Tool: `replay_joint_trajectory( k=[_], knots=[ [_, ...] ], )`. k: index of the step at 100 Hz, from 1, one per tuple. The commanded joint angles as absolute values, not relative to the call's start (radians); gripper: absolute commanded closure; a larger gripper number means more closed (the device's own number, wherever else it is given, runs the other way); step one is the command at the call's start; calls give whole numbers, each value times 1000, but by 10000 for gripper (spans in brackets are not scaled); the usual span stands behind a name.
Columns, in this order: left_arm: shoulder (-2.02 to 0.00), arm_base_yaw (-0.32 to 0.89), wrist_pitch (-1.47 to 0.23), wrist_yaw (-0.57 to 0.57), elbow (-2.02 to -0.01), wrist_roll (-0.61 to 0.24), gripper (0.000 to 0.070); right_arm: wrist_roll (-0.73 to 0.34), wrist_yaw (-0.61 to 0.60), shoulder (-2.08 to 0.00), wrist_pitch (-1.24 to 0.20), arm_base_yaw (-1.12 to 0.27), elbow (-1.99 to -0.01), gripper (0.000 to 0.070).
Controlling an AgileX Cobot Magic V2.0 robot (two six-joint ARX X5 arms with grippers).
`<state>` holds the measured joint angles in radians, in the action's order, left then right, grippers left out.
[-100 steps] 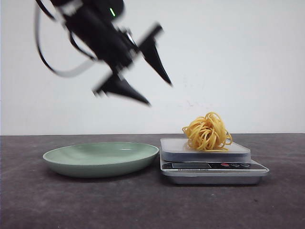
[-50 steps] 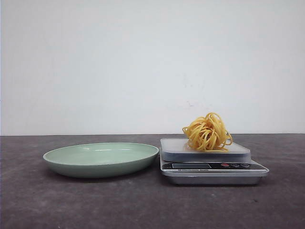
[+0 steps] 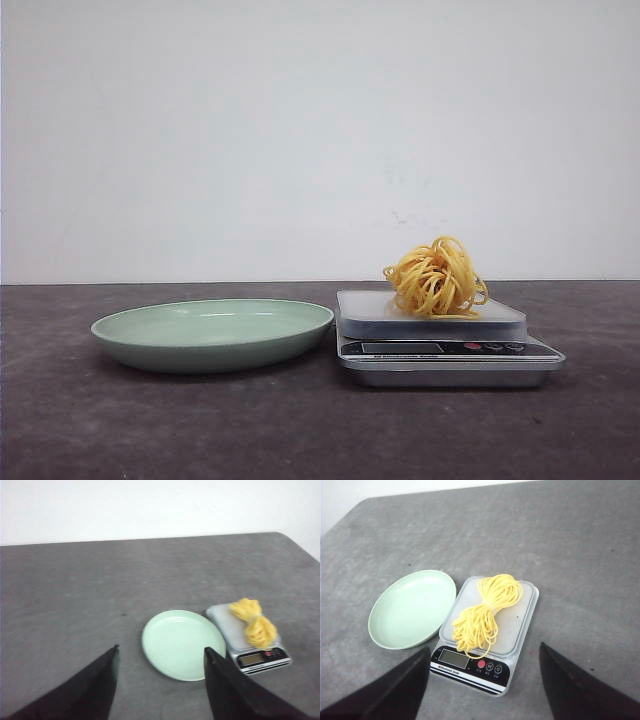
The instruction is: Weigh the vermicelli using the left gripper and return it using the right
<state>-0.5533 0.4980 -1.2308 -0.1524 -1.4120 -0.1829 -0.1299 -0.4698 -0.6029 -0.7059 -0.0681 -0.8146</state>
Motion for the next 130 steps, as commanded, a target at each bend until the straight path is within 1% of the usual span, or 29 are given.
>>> replay_joint_trajectory(
  k=[1,14,23,45,65,73,86,101,119,130],
  knots=[
    [-520,503,-1247,-165,-1396,-205,397,-122,-471,-606,-675,-82,-834,269],
    [-436,503,-1264,-166,-1331,-230,397,-169,-465,-638,-648,-127,-869,269],
    [-402,503,-1259,-179,-1285,-240,397,-177,-423,-700,-653,-172,-922,269],
    [-391,503,-1270,-184,-1201,-241,397,-221,-336,-918,-673,-304,-1055,269],
    [-391,503,-1264,-184,-1166,-240,394,-233,-262,-1129,-669,-406,-1118,269],
    [-391,503,-1260,-184,-1166,-240,394,-234,-253,-1200,-645,-417,-1122,269],
    [-391,503,-1263,-184,-1166,-239,394,-274,-253,-1299,-604,-417,-1122,269],
    [-391,503,-1264,-184,-1166,-239,393,-282,-253,-1404,-553,-416,-1123,269],
    [-391,503,-1275,-184,-1166,-237,393,-315,-253,-1509,-531,-416,-1127,269],
    [-391,503,-1285,-184,-1166,-237,393,-315,-253,-1560,-506,-416,-1128,269]
  ],
)
